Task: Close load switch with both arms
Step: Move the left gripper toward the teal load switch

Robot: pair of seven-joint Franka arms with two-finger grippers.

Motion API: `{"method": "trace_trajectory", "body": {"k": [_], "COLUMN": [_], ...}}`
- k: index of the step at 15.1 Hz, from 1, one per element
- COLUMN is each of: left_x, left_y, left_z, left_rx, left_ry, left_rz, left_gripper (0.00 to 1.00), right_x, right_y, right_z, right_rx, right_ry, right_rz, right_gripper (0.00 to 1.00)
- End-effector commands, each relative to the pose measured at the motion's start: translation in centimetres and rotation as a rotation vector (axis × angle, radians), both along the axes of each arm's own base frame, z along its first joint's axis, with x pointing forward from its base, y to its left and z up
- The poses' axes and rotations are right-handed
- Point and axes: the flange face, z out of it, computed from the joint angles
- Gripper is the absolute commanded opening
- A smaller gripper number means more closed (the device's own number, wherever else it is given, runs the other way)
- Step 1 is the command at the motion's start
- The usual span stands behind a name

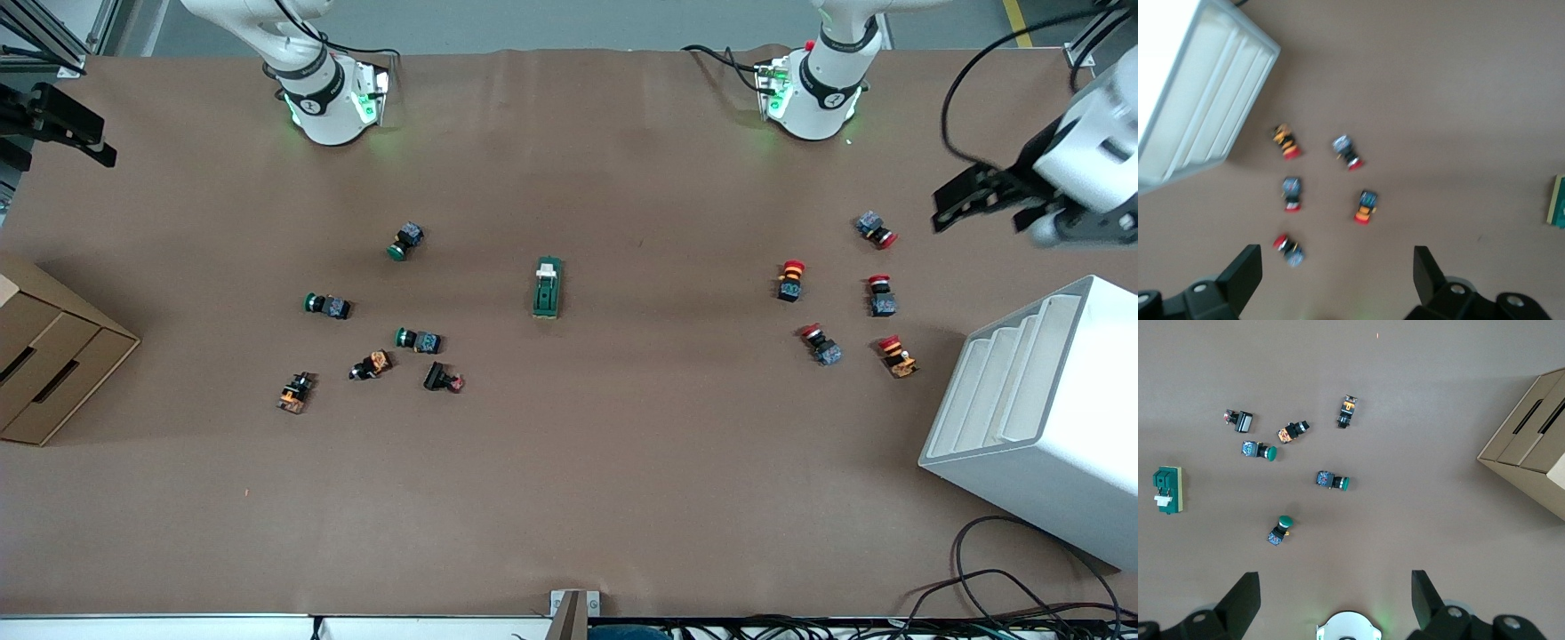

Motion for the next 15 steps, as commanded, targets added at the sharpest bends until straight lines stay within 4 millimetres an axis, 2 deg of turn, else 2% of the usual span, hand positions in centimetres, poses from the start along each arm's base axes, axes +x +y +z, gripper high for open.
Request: {"method": "trace_trajectory", "body": {"k": [1, 2, 4, 5, 7, 8, 10, 11, 12, 14, 15], "left_x": [1.8, 2.3, 1.8, 1.4, -0.2, -1.6, -3.9, -4.6, -5.4, -7.3, -8.1], "left_y": [-5.5, -7.4, -13.1, -15.8, -21.0, -23.8, -28.1, -30.0, -31.8, -34.8, -35.7], "left_z": [-2.1, -3.6, -6.7, -9.0, -12.9, -14.4, -17.2, -18.6, -19.7, -22.1, -23.1], "left_rx": [-0.023, -0.026, -0.023, -0.021, -0.021, -0.026, 0.001, 0.002, -0.007, -0.016, -0.019], "left_ry": [-0.021, -0.016, -0.011, 0.003, 0.018, 0.005, -0.058, -0.064, -0.063, -0.065, -0.082], "left_rz": [-0.051, -0.022, 0.030, 0.070, 0.170, 0.202, 0.232, 0.271, 0.299, 0.334, 0.338], "left_gripper": [1.00, 1.00, 1.00, 1.00, 1.00, 1.00, 1.00, 1.00, 1.00, 1.00, 1.00], "right_x": [-0.2, -0.2, 0.1, 0.3, 1.2, 2.4, 4.9, 5.6, 6.7, 8.7, 8.9], "right_y": [-0.1, -0.1, -0.2, -0.2, -0.6, -0.7, -0.9, -1.3, -2.4, -4.4, -4.9], "right_z": [0.4, 0.4, 0.2, -0.1, -1.3, -3.1, -7.5, -8.5, -9.7, -14.0, -14.5], "right_rx": [0.008, 0.008, 0.006, 0.007, -0.005, -0.008, -0.008, -0.009, -0.009, 0.007, 0.002], "right_ry": [-0.005, -0.005, -0.008, -0.004, 0.020, 0.055, 0.136, 0.144, 0.135, 0.186, 0.190], "right_rz": [0.014, 0.013, 0.012, 0.012, 0.005, 0.003, 0.002, -0.004, -0.023, -0.056, -0.061], "right_gripper": [1.00, 1.00, 1.00, 1.00, 1.00, 1.00, 1.00, 1.00, 1.00, 1.00, 1.00]}}
